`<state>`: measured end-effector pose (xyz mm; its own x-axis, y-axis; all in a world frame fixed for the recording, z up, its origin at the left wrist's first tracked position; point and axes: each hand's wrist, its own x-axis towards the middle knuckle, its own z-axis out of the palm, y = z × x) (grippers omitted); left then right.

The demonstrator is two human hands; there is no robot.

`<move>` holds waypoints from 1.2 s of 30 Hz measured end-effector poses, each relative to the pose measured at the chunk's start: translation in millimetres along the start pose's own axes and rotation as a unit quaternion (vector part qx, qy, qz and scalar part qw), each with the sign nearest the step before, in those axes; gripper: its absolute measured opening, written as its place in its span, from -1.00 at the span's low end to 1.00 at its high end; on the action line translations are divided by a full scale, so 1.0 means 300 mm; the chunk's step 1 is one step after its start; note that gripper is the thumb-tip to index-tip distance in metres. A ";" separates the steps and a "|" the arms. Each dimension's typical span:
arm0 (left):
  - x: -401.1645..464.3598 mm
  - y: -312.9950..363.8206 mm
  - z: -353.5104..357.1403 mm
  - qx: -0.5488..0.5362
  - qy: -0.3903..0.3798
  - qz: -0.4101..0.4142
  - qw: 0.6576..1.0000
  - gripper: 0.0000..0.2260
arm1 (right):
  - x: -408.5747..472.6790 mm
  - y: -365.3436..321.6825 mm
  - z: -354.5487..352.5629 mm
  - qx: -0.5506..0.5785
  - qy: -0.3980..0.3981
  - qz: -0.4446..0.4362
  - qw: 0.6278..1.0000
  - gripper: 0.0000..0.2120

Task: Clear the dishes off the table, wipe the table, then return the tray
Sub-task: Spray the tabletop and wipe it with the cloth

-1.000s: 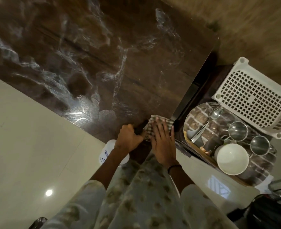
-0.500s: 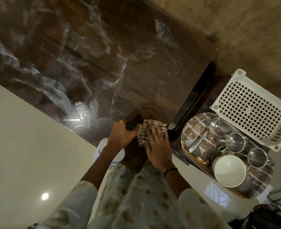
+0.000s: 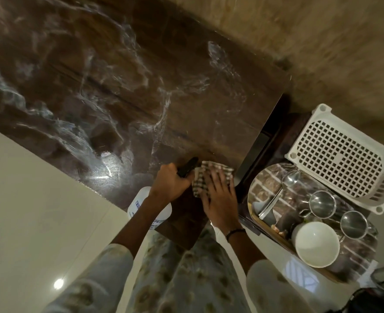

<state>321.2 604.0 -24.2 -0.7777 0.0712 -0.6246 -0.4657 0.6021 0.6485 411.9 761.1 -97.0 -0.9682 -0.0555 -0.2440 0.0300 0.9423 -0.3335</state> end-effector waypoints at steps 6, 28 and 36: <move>0.040 0.066 -0.001 0.029 0.001 0.033 0.999 -0.73 | 0.267 -0.020 -0.053 0.007 0.045 0.091 0.995 -0.45; 0.176 0.338 0.195 0.115 -0.041 0.101 0.987 -0.74 | 0.180 0.044 -0.049 -0.016 0.041 0.093 0.995 -0.49; 0.211 0.345 0.193 0.107 -0.043 0.075 0.990 -0.72 | 0.178 0.046 -0.048 0.005 0.059 0.078 0.995 -0.54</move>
<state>248.3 717.0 -21.8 -0.7883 0.2351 -0.5687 -0.2398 0.7337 0.6358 356.9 775.9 -101.6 -0.9739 0.1316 -0.1850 0.1847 0.9331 -0.3085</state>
